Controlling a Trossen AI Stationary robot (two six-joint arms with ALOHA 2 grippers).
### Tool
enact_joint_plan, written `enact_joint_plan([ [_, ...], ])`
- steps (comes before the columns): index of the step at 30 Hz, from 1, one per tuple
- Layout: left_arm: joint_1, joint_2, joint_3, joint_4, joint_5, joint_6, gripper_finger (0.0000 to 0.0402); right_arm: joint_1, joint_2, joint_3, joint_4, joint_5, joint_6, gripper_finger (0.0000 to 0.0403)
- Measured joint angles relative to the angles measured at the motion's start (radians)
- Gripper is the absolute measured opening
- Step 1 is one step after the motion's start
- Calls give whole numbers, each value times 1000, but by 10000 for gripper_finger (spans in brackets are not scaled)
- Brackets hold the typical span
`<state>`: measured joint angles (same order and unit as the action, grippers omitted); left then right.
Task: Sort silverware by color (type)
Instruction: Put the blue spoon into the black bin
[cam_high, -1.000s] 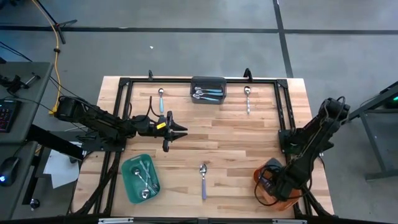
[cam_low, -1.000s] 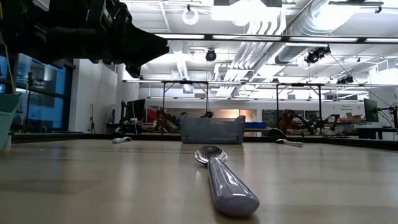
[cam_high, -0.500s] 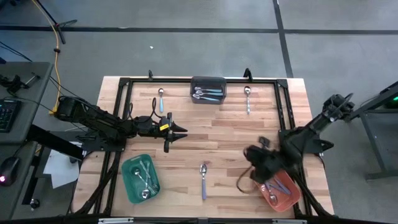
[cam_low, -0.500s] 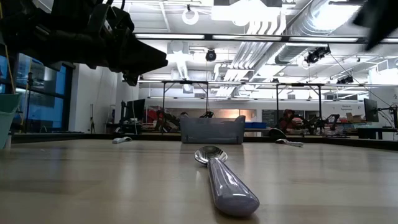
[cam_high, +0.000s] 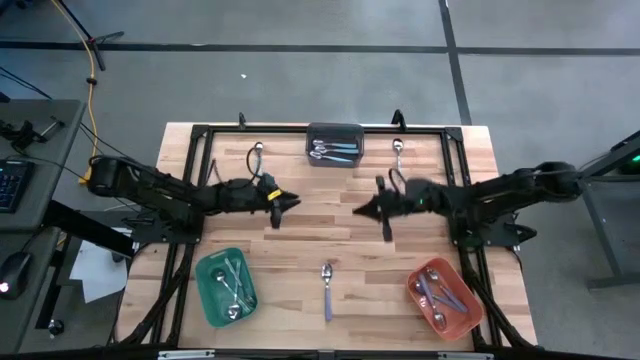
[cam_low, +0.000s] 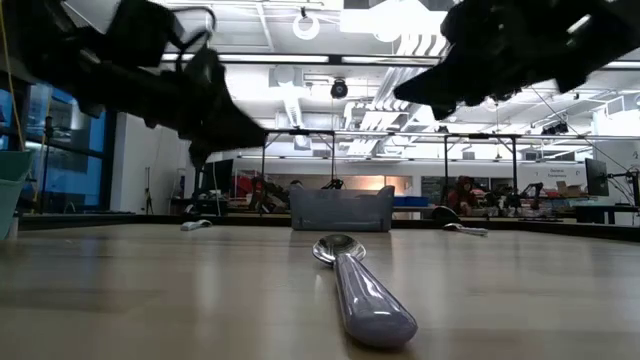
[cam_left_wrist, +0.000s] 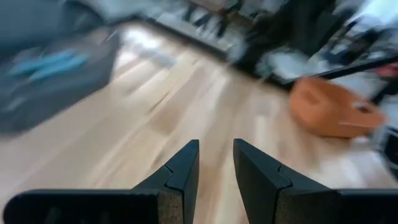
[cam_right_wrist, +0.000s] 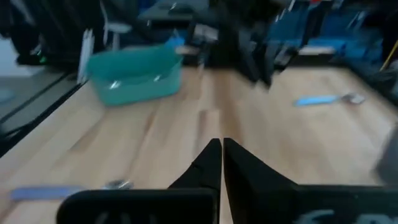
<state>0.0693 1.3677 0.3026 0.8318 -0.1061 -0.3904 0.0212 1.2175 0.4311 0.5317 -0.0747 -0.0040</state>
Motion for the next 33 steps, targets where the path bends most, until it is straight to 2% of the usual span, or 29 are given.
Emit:
enact_joint_plan([
  [2,48,-13,37,-155,-10,-64,90,-83,-1,-12,53,-75,-20,0],
  [5,117,-14,129,-473,-49,-122,94,-174,-1,-7,60,-153,-42,0],
  [7,147,-12,188,-664,-135,-126,100,-212,-1,-3,62,-164,-66,0],
  [10,181,-6,246,-818,-306,-126,116,-244,-1,-2,63,-166,-103,0],
  [13,228,-6,279,-876,-392,-144,140,-253,-1,-2,63,-167,-111,0],
  [21,437,-6,280,-1032,-382,-256,202,-253,-1,-2,63,-157,-134,0],
  [27,517,26,281,-1021,-289,-227,203,-253,0,-1,65,-154,-135,0],
  [33,529,165,281,-962,-213,-218,191,-253,0,-1,71,-137,-129,0],
])
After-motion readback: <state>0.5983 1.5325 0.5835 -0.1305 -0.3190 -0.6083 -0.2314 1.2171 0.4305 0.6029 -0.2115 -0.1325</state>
